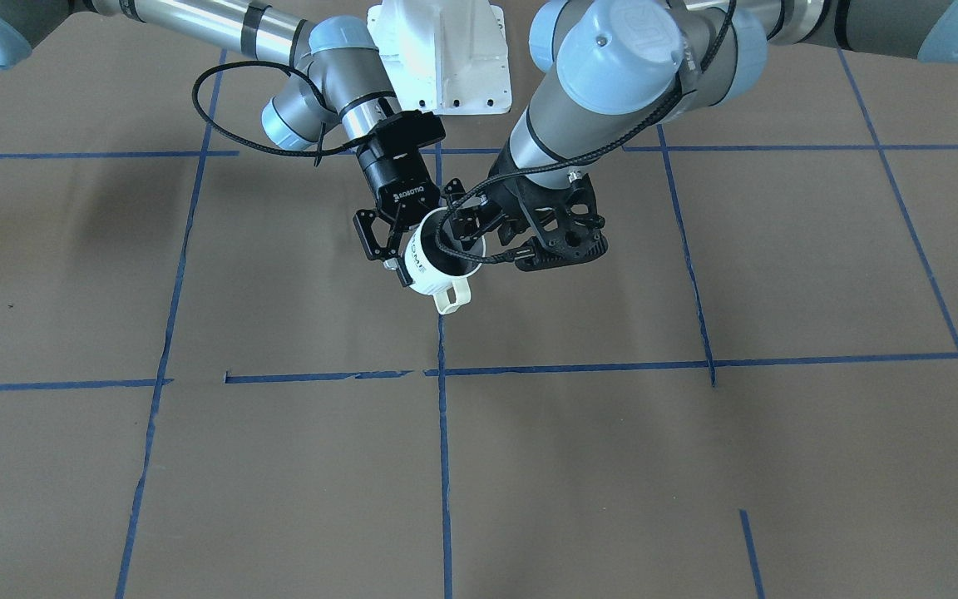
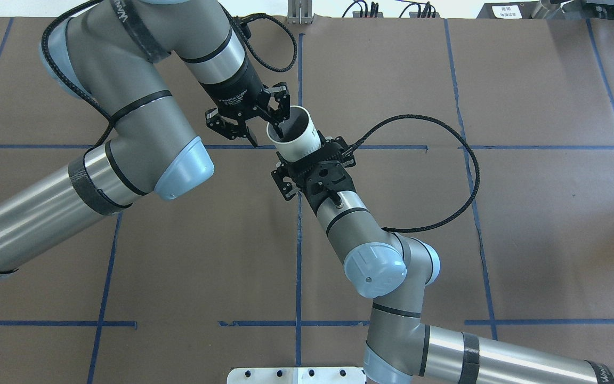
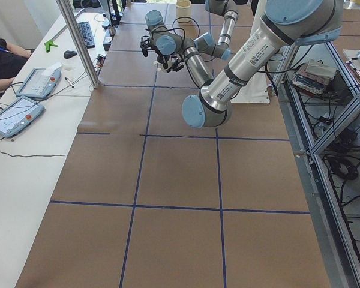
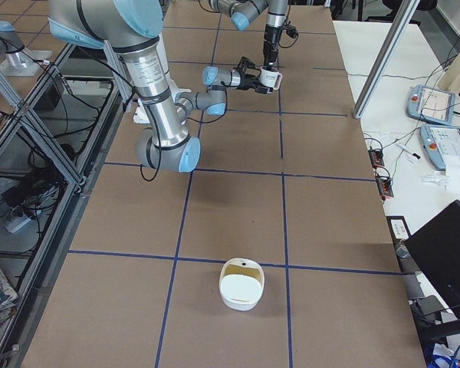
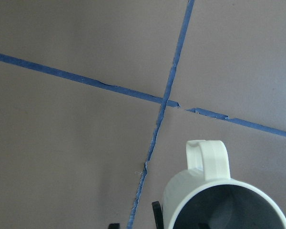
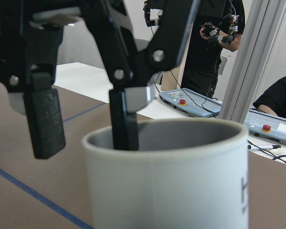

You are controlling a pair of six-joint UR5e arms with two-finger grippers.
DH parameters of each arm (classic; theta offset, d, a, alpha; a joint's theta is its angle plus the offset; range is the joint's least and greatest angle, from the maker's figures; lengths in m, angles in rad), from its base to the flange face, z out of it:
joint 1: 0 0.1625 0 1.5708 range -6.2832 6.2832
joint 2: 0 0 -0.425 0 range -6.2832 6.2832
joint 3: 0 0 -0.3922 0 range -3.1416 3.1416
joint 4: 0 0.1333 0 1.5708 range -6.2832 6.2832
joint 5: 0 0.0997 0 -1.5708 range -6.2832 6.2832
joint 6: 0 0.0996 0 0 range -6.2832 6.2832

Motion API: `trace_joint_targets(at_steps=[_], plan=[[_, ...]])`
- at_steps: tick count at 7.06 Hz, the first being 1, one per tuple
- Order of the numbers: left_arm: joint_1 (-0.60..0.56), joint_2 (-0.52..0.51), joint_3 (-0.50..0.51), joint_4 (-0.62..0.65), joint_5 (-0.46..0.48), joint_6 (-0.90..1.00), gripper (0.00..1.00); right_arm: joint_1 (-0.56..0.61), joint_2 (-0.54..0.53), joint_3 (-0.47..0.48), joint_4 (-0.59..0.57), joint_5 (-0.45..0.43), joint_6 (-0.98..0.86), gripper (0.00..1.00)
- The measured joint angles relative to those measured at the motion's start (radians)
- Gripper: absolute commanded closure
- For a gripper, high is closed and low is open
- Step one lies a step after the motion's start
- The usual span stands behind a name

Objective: Left arm hands cup to right arm to dump lemon

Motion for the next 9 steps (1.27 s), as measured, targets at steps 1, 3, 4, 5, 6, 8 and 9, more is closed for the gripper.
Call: trace_joint_targets(at_steps=[1,3,4,5,6,8,9], plan=[[0.004,0.0,0.0,0.0,0.0,0.0,0.66,-0.001,-0.001,0.0,0.0,0.0,-0.001,0.8],[0.012,0.0,0.001,0.0,0.0,0.001,0.76,-0.004,-0.003,-0.001,0.0,0.0,-0.002,0.79],[0.014,-0.001,0.003,-0.002,0.0,0.001,0.76,-0.004,-0.004,-0.001,0.0,0.0,-0.003,0.79],[0.014,-0.002,0.004,-0.005,0.0,0.001,0.76,-0.005,-0.004,0.0,0.0,0.0,-0.003,0.79],[0.014,-0.003,0.004,-0.006,0.0,0.001,0.76,-0.007,-0.004,0.0,-0.001,0.0,-0.004,0.79],[0.014,-0.003,0.007,-0.006,0.0,0.002,0.99,-0.011,-0.003,0.001,-0.001,0.0,-0.005,0.7],[0.015,-0.003,0.012,-0.007,0.0,0.001,1.0,-0.011,-0.002,0.002,-0.001,0.0,-0.005,0.39]])
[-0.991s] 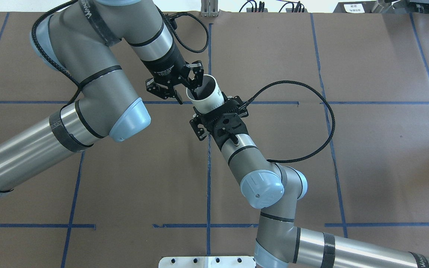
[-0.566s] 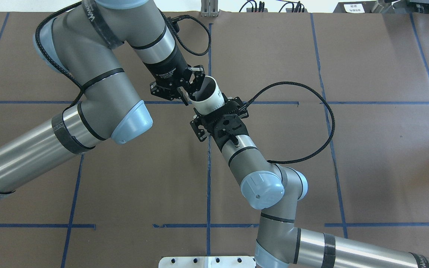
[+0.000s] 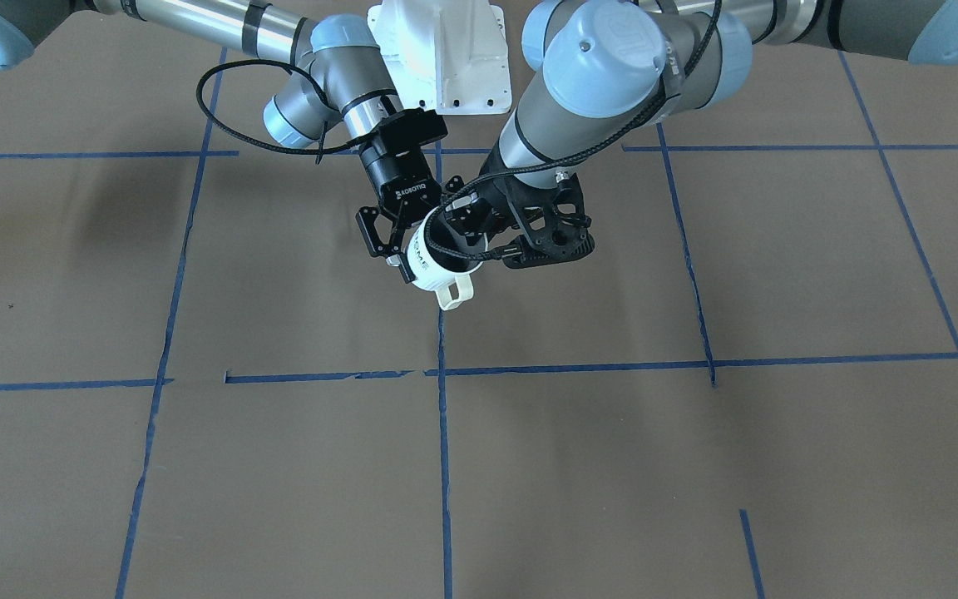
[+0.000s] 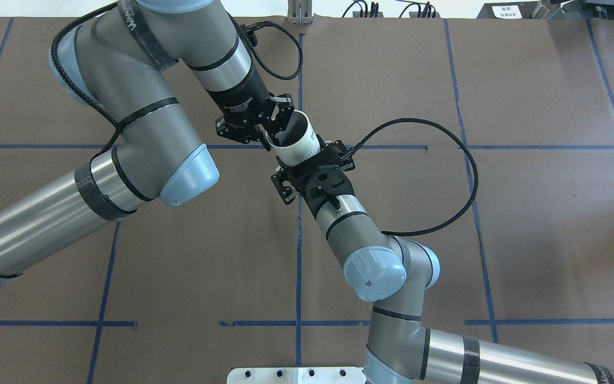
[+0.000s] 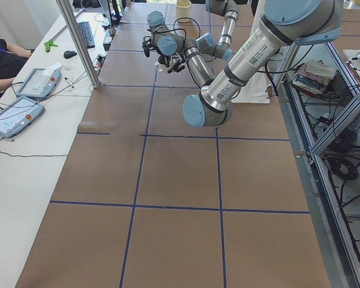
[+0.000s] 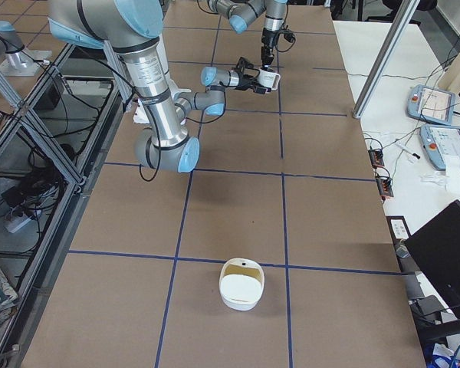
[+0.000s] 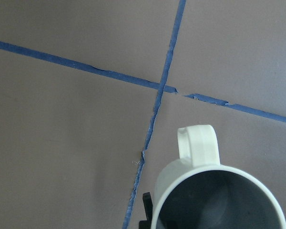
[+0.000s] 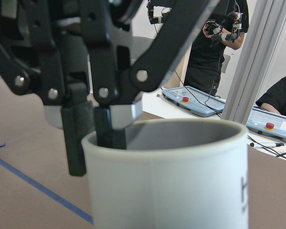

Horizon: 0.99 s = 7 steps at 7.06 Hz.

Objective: Left arm hands cup to right arm to dump lemon

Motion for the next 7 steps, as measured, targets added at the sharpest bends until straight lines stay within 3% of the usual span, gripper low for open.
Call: trace_joint_targets(at_steps=[1,2,7], plan=[[0.0,-0.001,0.006,0.0,0.0,-0.001,1.0,-0.001,0.0,0.0,0.001,0.001,0.001,0.17],[0.0,-0.002,0.013,0.0,0.0,-0.005,1.0,-0.003,-0.001,-0.002,0.016,0.0,0.002,0.01],[-0.002,-0.016,0.079,-0.002,0.003,-0.022,1.0,-0.022,-0.007,-0.006,0.068,0.0,0.003,0.01]])
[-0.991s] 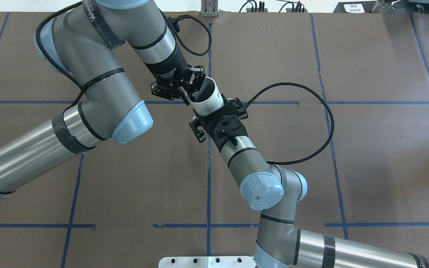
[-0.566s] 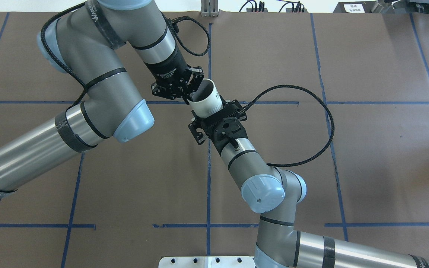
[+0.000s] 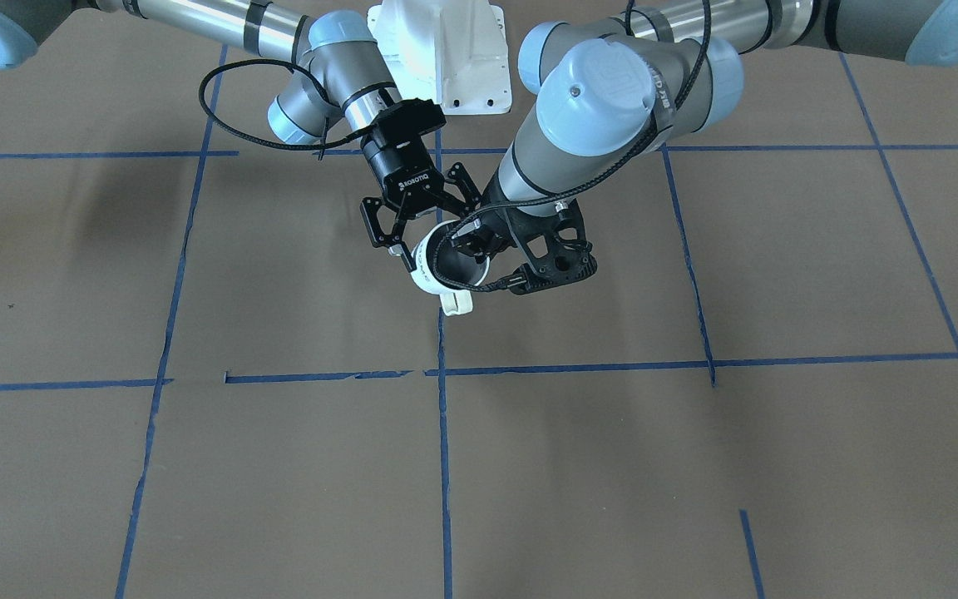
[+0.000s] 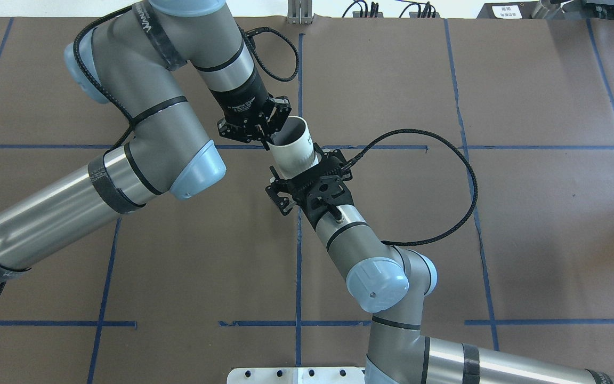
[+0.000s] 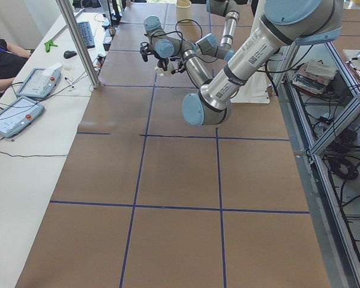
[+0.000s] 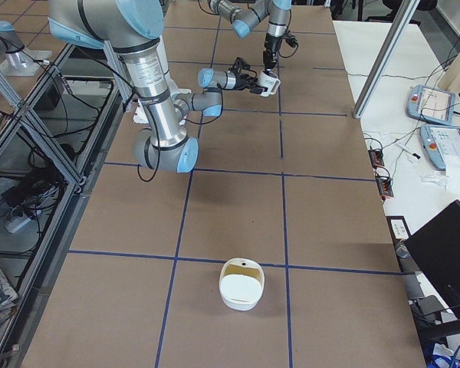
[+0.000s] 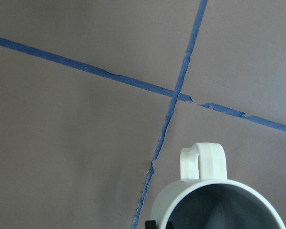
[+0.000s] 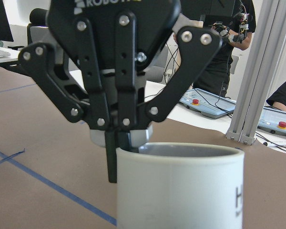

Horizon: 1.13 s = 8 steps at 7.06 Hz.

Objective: Left arm hands cup to right arm to dump lemon

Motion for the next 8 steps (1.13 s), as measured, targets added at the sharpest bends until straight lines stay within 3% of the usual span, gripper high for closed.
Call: trace_joint_targets(at_steps=[2,3,4,6,8], plan=[[-0.017,-0.001,0.049,-0.023,0.004,0.004,1.0,0.0,-0.003,0.0,0.002,0.0,0.0,0.02],[-0.038,-0.001,0.068,-0.031,0.004,0.009,1.0,-0.001,-0.004,0.001,0.004,0.0,0.002,0.11],[-0.072,0.0,0.079,-0.033,0.004,0.023,1.0,-0.001,-0.004,0.004,0.019,0.0,0.005,0.12],[-0.136,0.005,0.092,-0.026,0.003,0.062,1.0,-0.004,-0.038,0.001,0.124,0.001,0.003,0.0],[-0.194,0.037,0.091,-0.016,-0.008,0.125,1.0,-0.007,-0.064,0.002,0.193,0.004,-0.006,0.0]])
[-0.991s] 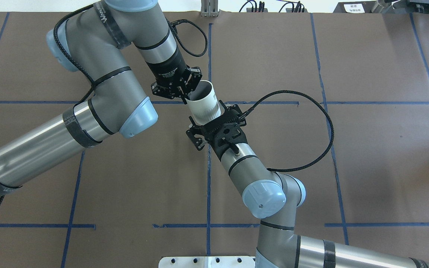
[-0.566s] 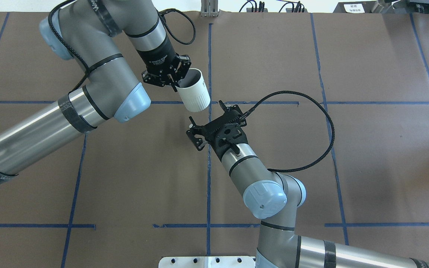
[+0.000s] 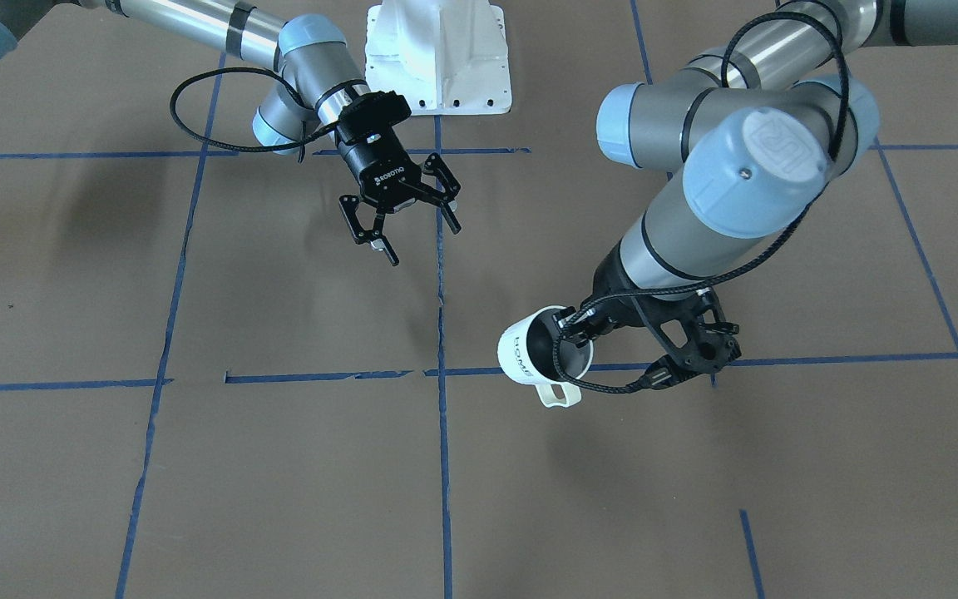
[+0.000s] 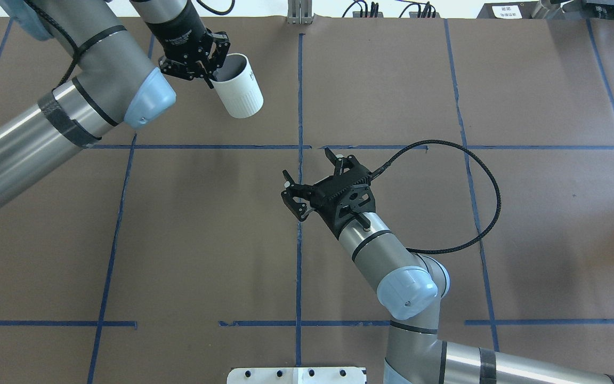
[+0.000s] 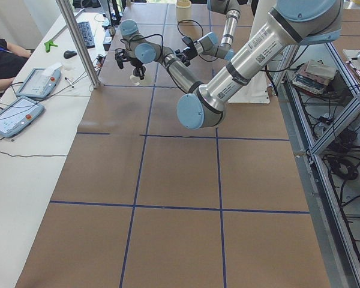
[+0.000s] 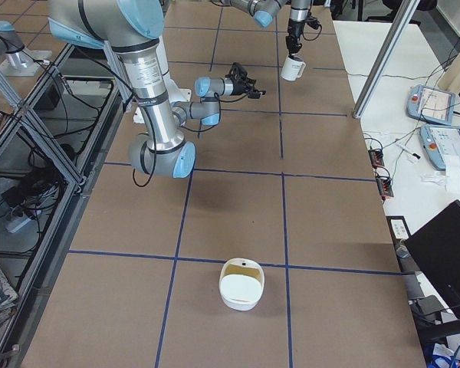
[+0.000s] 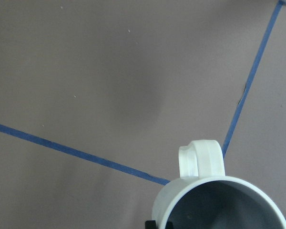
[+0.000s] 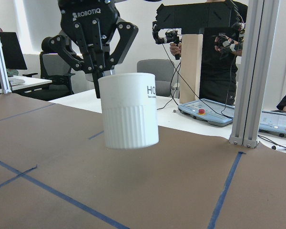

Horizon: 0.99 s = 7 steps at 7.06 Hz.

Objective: Left arm hands cup to right arm to dump lemon

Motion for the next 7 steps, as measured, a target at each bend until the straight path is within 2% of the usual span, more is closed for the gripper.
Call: trace_joint_targets(at_steps=[2,4,5,7], plan=[[-0.072,0.1,-0.039,0.005,-0.033,0.112,1.0,0.011,-0.003,0.025,-0.024,0.017,0.002,0.0],[-0.146,0.236,-0.159,0.01,-0.041,0.211,1.0,0.061,0.004,0.076,-0.217,0.081,0.02,0.0],[-0.166,0.302,-0.23,0.011,-0.026,0.262,1.0,0.115,0.005,0.098,-0.317,0.158,0.039,0.0],[-0.177,0.446,-0.373,0.011,0.034,0.373,1.0,0.276,0.005,0.138,-0.539,0.413,0.073,0.0]])
